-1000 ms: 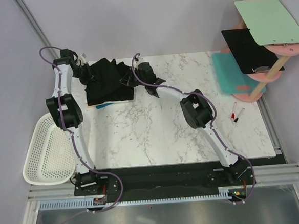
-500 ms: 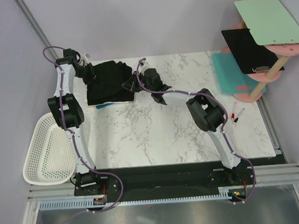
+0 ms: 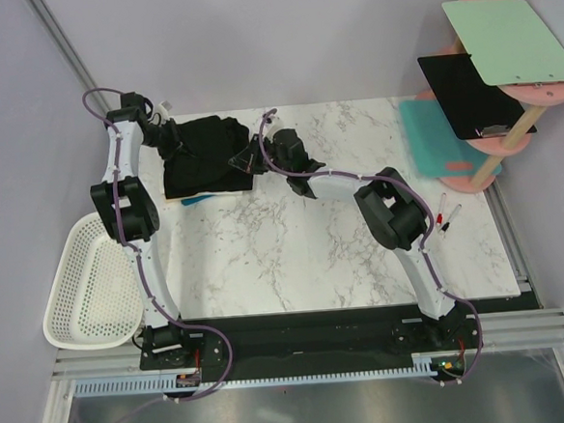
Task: Fold and stack the t-shirts
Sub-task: Put the neatly folded tshirt into the corner of the board with the left arm
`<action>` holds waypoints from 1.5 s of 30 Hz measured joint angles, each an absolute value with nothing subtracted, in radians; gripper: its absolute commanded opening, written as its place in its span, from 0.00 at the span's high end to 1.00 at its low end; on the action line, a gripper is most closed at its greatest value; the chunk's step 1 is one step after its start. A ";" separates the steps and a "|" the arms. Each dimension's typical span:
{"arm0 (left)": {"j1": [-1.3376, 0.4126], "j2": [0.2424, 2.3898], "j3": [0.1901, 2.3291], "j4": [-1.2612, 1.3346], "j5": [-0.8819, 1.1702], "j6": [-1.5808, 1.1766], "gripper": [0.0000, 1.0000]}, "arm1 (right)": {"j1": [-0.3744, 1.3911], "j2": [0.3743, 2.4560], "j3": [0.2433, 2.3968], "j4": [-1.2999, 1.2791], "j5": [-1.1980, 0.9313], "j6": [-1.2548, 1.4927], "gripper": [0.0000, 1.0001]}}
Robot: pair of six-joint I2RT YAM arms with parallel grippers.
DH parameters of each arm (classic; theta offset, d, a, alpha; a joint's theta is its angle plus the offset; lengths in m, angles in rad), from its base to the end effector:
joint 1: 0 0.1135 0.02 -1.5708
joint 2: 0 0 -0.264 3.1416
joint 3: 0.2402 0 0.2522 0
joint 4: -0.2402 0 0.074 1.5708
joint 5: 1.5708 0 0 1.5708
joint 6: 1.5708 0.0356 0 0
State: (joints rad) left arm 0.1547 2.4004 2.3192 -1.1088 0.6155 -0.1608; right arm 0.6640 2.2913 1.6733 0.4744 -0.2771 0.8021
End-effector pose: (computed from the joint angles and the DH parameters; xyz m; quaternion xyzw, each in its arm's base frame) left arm 0.4992 0.0571 0.2360 -0.0904 0.9332 -0.2980 0.1795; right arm 0.4159 0.3378 0.2034 -0.0385 0.7532 0.5114 0.4119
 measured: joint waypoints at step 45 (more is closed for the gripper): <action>0.039 1.905 1.554 -0.206 0.760 -0.556 0.98 | 0.612 1.897 1.328 0.319 -0.226 0.665 0.02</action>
State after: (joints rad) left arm 0.0395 1.9053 1.5536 -0.2062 0.7605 -0.5556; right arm 0.6117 1.8973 1.3281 0.3191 -0.2264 0.6647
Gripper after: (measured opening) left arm 0.025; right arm 0.982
